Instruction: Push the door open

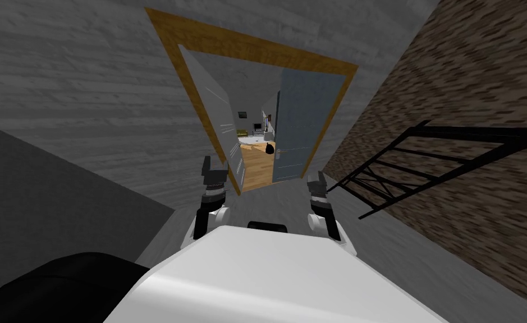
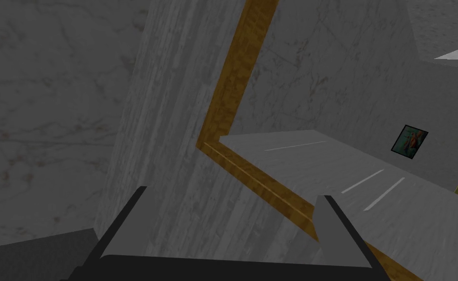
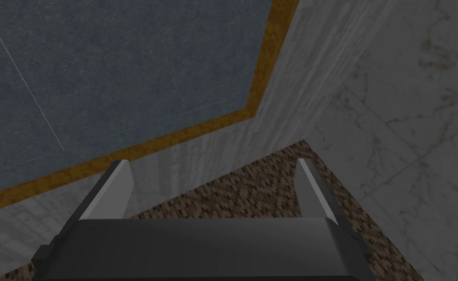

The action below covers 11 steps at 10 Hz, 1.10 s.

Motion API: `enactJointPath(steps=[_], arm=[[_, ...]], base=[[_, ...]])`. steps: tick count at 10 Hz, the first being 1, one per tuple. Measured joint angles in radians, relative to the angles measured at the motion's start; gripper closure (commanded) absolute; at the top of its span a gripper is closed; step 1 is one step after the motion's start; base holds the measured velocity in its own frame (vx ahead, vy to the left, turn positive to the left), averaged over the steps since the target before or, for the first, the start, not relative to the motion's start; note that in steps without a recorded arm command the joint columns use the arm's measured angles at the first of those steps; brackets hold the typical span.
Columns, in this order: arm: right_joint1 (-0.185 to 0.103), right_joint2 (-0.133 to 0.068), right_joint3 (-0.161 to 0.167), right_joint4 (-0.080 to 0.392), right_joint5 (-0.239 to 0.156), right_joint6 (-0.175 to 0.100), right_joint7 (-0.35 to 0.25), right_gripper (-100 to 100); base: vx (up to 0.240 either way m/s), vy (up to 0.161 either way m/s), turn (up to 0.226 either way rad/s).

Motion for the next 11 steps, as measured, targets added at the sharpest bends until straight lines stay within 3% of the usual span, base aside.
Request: enactJointPath(steps=[2,4,11], arm=[[-0.033,-0.019,-0.012,0.06,-0.007,0.001,-0.003,-100],[-0.054,-0.02,-0.012,0.113,-0.007,-0.006,0.003,-100],[-0.168,-0.072,-0.044,0.302,-0.027,0.012,0.002,-100]], base=[[0.046,-0.058,0.147],[0.042,-0.065,0.163],[0.049,-0.075,0.147]])
